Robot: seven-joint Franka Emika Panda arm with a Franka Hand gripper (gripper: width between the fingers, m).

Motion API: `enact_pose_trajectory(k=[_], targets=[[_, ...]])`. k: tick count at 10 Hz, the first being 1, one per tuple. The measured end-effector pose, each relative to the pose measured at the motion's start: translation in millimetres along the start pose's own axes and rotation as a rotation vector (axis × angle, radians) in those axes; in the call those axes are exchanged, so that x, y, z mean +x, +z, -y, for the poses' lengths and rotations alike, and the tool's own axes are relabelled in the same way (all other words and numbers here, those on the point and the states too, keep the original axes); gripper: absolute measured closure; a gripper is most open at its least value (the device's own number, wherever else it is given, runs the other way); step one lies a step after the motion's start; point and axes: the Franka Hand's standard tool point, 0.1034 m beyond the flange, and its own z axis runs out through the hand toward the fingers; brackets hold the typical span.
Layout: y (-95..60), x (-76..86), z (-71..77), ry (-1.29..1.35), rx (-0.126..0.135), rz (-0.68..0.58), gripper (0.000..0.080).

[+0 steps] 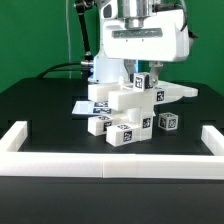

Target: Assemble chair

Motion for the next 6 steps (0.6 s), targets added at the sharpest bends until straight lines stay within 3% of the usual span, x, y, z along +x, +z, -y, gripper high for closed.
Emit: enact_pose_trajectory(k=[1, 2, 3, 5, 6], targets=[[-4.6, -3.5, 2.5, -0.004, 0.008, 0.005, 0.0303], [-11.2, -9.9, 5.9, -0.001, 0.023, 0.01, 0.0178], [-17.1, -19.8, 8.7, 0.01, 0.035, 0.017, 0.0158], [-19.7, -40.2, 10.1, 0.034, 0.035, 0.03, 0.0151], [-18.7, -38.1, 9.2, 0.026, 0.034, 0.029, 0.0151]])
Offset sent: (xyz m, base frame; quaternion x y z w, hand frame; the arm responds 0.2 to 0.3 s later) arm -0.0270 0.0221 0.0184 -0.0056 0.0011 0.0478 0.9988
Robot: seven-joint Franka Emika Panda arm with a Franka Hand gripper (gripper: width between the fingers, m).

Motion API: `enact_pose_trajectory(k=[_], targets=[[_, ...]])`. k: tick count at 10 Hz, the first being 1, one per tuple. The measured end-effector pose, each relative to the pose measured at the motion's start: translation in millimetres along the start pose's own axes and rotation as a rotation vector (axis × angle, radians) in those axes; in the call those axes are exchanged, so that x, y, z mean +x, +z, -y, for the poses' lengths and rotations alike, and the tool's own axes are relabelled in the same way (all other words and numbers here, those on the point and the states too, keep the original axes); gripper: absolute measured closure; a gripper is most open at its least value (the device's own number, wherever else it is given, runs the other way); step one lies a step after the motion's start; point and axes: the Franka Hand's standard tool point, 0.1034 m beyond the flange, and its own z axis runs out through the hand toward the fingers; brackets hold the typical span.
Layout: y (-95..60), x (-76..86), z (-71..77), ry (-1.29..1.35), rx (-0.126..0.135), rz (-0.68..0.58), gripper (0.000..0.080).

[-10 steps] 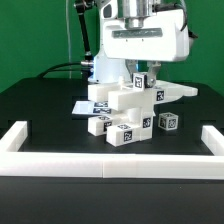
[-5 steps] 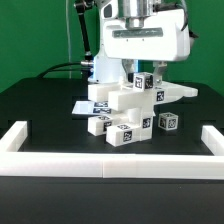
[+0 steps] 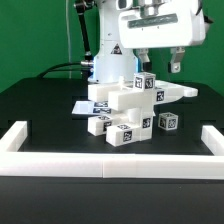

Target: Assemble chair

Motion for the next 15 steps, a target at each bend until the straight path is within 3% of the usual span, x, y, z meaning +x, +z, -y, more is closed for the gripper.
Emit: enact_pose_trajectory(k=[3, 5, 7, 8, 9, 13, 15], targets=[[0.4, -7.5, 2.0, 0.038, -0.007, 0.002, 0.015], [-2.5, -37.8, 11.6, 0.045, -0.005, 0.006, 0.015], [4.2, -63.3, 13.1, 0.076, -0.008, 0.005, 0.015], [14.0, -83.4, 12.2, 0.098, -0.023, 0.004, 0.015], [20.2, -93.7, 12.1, 0.085, -0.036, 0.006, 0.015], [21.6, -95.7, 11.5, 0.117, -0.035, 0.002, 0.015], [31.3, -126.0, 5.5, 0.146, -0.049, 0.001, 0.015]])
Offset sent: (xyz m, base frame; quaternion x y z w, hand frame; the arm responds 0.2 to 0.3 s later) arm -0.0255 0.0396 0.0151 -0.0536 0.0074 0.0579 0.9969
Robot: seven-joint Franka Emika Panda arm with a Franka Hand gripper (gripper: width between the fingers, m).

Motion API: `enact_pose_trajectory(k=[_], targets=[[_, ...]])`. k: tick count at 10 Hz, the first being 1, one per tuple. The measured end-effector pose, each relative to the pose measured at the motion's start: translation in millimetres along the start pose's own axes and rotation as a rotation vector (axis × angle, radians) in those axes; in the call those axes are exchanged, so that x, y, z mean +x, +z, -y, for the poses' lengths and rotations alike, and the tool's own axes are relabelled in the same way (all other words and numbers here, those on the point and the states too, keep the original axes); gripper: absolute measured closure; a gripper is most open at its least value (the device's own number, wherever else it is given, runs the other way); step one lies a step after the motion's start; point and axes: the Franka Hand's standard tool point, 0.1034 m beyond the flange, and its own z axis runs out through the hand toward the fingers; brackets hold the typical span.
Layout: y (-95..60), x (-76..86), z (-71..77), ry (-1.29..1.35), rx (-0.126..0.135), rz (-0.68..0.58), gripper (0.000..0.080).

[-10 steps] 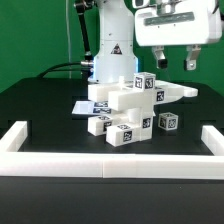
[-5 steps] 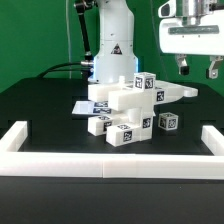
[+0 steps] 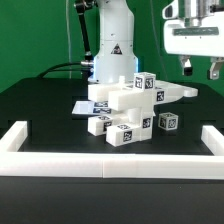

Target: Assemble chair

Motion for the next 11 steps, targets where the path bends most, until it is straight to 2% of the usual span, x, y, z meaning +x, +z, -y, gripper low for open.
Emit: enact_pose_trajectory(k=[3, 5, 6, 11], targets=[[16.6, -11.6, -6.9, -0.031, -0.025, -0.02, 0.015], [27.6, -8.9, -13.3, -0.055, -0.051, -0.031, 0.015], [27.8, -6.0, -13.7, -0.073, -0.052, -0.032, 0.015], [24.8, 33.5, -18.6, -0.179, -0.051, -0.035, 0.015]])
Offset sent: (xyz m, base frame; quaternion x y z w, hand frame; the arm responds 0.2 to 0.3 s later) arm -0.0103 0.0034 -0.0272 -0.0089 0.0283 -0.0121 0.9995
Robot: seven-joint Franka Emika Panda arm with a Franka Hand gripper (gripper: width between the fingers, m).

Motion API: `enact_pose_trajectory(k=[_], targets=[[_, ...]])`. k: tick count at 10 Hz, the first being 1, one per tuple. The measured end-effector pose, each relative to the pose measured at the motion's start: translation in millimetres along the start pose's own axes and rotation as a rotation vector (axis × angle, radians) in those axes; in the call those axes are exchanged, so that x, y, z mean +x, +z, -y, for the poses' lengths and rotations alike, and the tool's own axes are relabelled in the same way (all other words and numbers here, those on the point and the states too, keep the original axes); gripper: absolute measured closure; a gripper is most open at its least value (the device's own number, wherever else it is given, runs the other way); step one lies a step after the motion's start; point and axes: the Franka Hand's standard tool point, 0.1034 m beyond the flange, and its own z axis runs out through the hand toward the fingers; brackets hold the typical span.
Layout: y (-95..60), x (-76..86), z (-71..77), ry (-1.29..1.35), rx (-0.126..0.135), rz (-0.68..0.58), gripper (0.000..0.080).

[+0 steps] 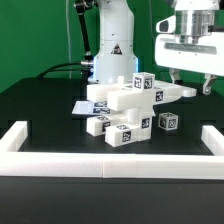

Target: Assemble chair

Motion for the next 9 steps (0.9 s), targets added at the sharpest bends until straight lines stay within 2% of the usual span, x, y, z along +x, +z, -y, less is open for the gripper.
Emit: enact_pose_trajectory(k=[9], targets=[[-3.7, 47.3, -11.5, -0.064, 0.004, -0.017, 0.015]])
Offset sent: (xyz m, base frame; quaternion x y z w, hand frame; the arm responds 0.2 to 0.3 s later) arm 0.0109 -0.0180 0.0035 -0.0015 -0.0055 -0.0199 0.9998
